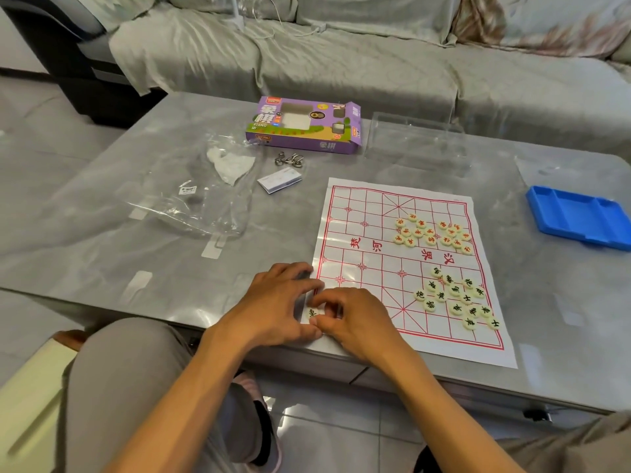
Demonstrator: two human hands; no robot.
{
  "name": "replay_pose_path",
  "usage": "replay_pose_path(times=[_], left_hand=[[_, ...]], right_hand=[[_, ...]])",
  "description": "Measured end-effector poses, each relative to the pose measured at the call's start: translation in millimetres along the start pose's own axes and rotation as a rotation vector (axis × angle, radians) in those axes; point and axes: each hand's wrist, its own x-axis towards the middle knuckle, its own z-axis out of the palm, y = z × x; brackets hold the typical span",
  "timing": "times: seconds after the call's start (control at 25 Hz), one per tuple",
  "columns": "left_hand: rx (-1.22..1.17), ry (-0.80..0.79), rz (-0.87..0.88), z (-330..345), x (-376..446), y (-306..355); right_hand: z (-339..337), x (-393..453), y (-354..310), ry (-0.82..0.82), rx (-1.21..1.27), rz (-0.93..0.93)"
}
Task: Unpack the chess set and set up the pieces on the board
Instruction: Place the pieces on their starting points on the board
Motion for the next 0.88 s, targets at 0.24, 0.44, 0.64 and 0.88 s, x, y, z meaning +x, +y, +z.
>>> replay_pose_path(times=[0.24,0.44,0.64,0.88], left_hand=[[0.014,0.016,-0.003,-1,0,4],[-0.017,-0.017,-0.037,-2,-2,-4],[0.004,-0.043,-0.036,-3,6,1],[-0.051,-0.058,-0.035,-4,3,2]], right_hand=[[5,-2,1,0.037,-0.029,0.021],[-26,-23,13,0.151,0.367,0.114],[-100,-91,106,0.477,0.113,0.420],[-102,-100,155,0.348,-0.131,0.513]])
